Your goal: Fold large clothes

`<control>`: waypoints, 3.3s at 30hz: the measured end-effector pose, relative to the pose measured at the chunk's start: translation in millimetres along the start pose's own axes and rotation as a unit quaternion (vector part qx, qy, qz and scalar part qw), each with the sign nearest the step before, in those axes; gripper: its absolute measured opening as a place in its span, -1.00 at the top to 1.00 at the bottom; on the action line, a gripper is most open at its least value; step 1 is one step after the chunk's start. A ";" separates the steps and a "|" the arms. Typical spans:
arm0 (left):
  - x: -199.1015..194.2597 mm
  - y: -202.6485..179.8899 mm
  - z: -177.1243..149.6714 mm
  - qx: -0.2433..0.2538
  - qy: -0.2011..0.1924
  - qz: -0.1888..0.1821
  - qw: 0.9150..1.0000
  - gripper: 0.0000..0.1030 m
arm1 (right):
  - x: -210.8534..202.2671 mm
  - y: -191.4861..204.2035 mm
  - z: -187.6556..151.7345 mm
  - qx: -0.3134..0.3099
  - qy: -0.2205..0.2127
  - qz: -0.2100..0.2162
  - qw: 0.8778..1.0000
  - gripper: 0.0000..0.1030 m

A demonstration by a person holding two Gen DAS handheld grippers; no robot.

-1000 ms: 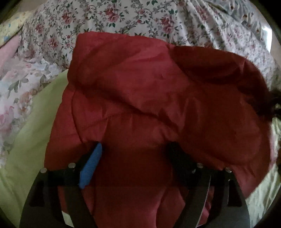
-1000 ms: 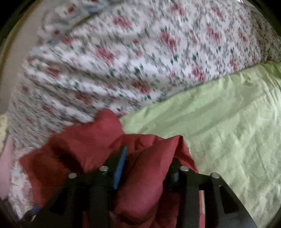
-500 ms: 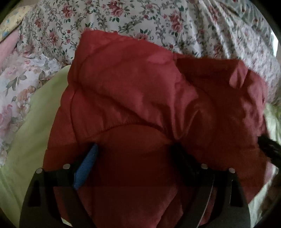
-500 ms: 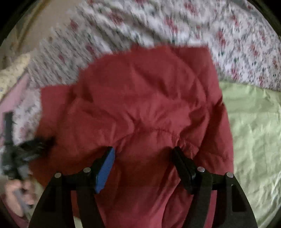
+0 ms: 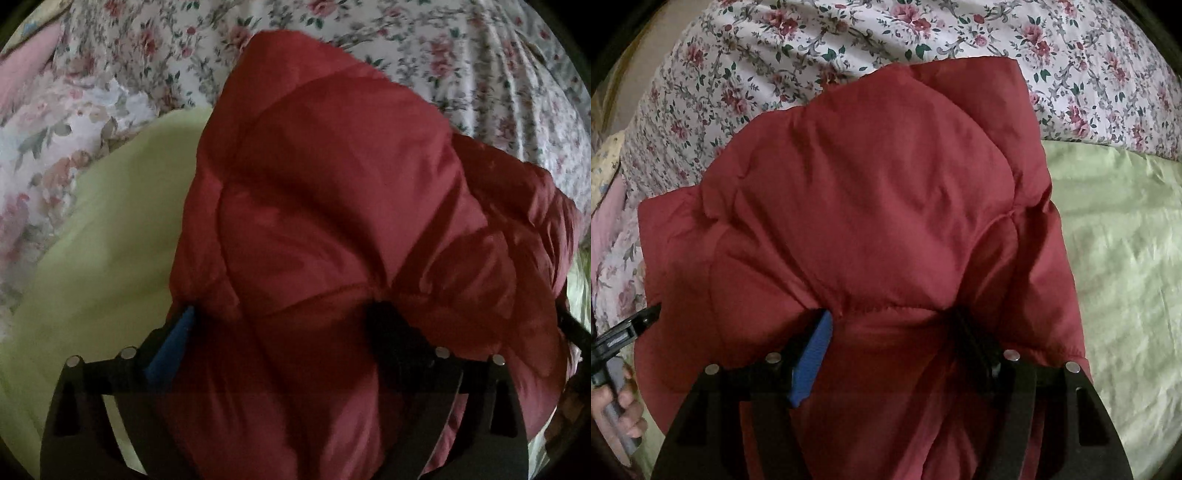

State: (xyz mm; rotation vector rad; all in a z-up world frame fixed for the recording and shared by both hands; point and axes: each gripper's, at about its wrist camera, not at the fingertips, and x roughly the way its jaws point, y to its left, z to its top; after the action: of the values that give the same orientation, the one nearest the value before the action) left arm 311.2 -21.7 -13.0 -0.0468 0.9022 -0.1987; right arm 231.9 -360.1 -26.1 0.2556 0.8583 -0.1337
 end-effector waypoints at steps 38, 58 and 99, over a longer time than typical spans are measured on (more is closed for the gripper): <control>-63.5 60.3 7.3 -0.055 -0.001 -0.086 0.995 -0.90 | -95.0 -80.6 -28.4 0.094 -0.042 0.017 0.995 -0.69; 5.8 88.5 -14.9 -0.177 0.082 -0.236 0.952 -1.00 | -32.3 -105.1 -57.3 0.183 0.017 0.149 0.972 -0.69; -133.7 115.3 -160.0 -0.078 0.079 -0.262 0.959 0.13 | -176.5 -54.2 -190.8 0.162 0.068 0.184 0.967 0.20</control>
State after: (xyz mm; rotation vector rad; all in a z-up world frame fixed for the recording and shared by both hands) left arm 122.8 123.8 -23.0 -0.4243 1.0517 -0.6318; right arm -33.5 -357.2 -20.1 0.7328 0.9081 0.0934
